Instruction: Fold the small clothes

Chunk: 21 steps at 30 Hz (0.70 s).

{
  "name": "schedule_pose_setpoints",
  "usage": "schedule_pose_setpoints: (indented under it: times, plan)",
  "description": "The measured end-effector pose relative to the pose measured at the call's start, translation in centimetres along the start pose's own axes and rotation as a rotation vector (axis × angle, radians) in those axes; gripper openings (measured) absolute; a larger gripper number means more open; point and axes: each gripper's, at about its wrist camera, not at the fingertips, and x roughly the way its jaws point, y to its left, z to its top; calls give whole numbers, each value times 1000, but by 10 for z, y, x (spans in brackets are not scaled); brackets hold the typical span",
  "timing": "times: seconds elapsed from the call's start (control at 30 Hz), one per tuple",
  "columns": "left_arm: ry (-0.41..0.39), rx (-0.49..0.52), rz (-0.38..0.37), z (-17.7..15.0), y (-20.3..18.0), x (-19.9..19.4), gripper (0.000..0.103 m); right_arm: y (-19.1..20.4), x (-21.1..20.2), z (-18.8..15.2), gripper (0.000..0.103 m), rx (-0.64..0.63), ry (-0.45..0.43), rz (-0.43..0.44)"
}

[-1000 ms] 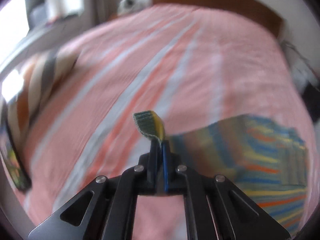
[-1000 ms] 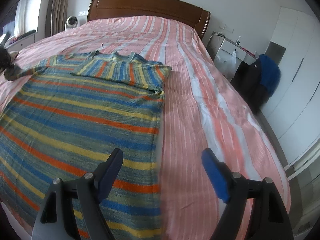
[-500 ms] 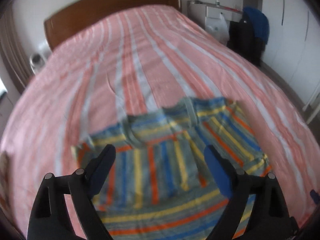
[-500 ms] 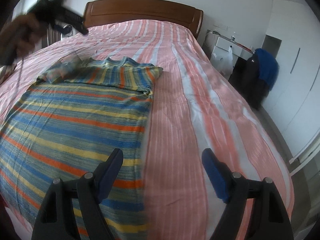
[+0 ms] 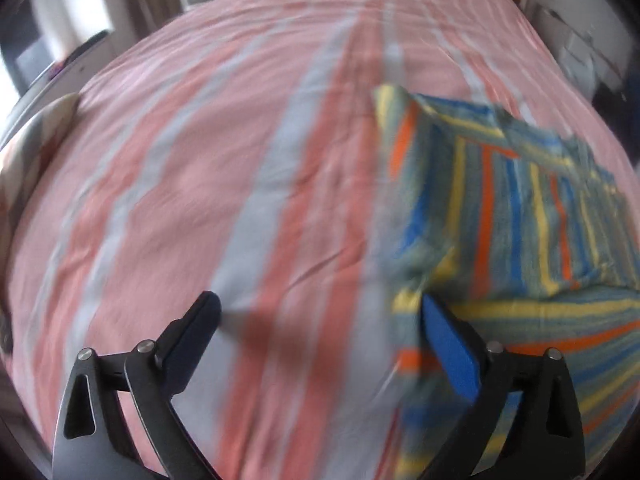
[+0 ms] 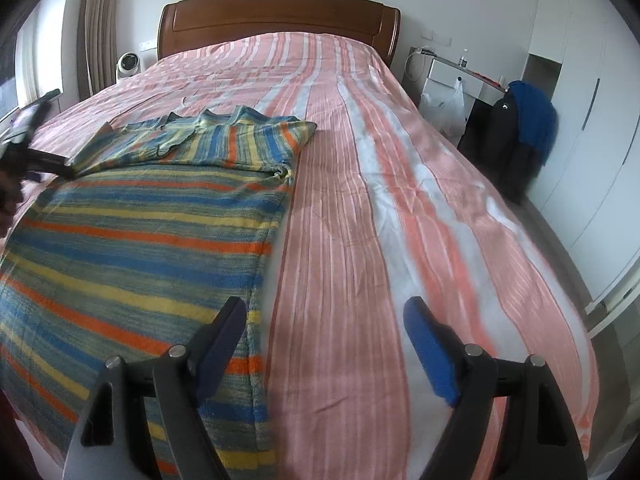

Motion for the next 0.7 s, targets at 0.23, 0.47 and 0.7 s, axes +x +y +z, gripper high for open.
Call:
schedule_pose_setpoints:
  times: [0.23, 0.47, 0.7]
  plan:
    - [-136, 63, -50, -59, 15, -71, 99, -2, 1, 5, 80, 8, -11, -40]
    - [-194, -18, -70, -117, 23, -89, 99, 6, -12, 6, 82, 1, -16, -76]
    - [-220, -24, -52, -151, 23, -81, 99, 23, -20, 8, 89, -29, -27, -113]
